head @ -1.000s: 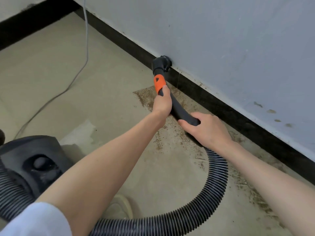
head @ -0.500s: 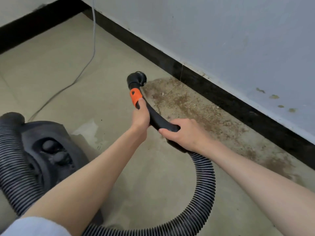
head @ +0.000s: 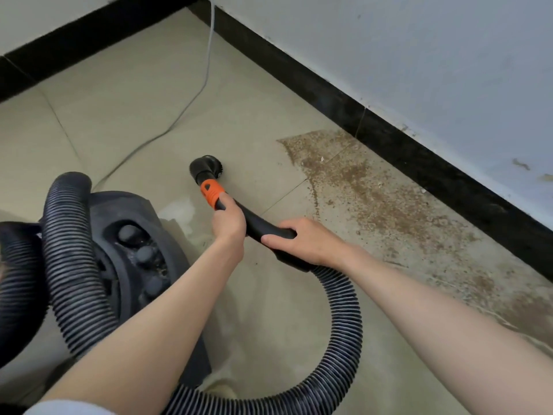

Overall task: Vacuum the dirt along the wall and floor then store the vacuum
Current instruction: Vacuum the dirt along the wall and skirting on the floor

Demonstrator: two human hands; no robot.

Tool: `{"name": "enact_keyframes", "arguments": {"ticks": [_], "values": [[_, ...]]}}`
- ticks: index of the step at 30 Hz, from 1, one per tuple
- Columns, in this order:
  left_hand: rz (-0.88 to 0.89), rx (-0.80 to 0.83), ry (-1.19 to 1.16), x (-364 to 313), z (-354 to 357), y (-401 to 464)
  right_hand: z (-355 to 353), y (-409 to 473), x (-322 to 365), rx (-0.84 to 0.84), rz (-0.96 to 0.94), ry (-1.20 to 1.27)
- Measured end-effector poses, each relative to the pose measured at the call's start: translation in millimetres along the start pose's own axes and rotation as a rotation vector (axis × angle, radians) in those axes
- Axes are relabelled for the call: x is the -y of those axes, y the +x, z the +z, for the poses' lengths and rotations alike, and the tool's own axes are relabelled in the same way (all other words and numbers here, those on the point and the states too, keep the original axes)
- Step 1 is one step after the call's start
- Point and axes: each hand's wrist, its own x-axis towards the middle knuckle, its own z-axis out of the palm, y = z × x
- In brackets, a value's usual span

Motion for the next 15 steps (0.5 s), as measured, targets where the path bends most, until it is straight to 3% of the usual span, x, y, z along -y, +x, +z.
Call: {"name": "enact_keyframes", "arguments": {"ticks": [7,15], "values": [[0.053,0.218,0.061,-20.3,58.2,-8.8,-26.3,-16.4,-29.4,-0.238,0.11,-0.024],[0.018,0.429,0.024,-51.9,106.9,-12.8,-60.5,-22.4,-29.3,-0.378,0.237,-0.072]]}}
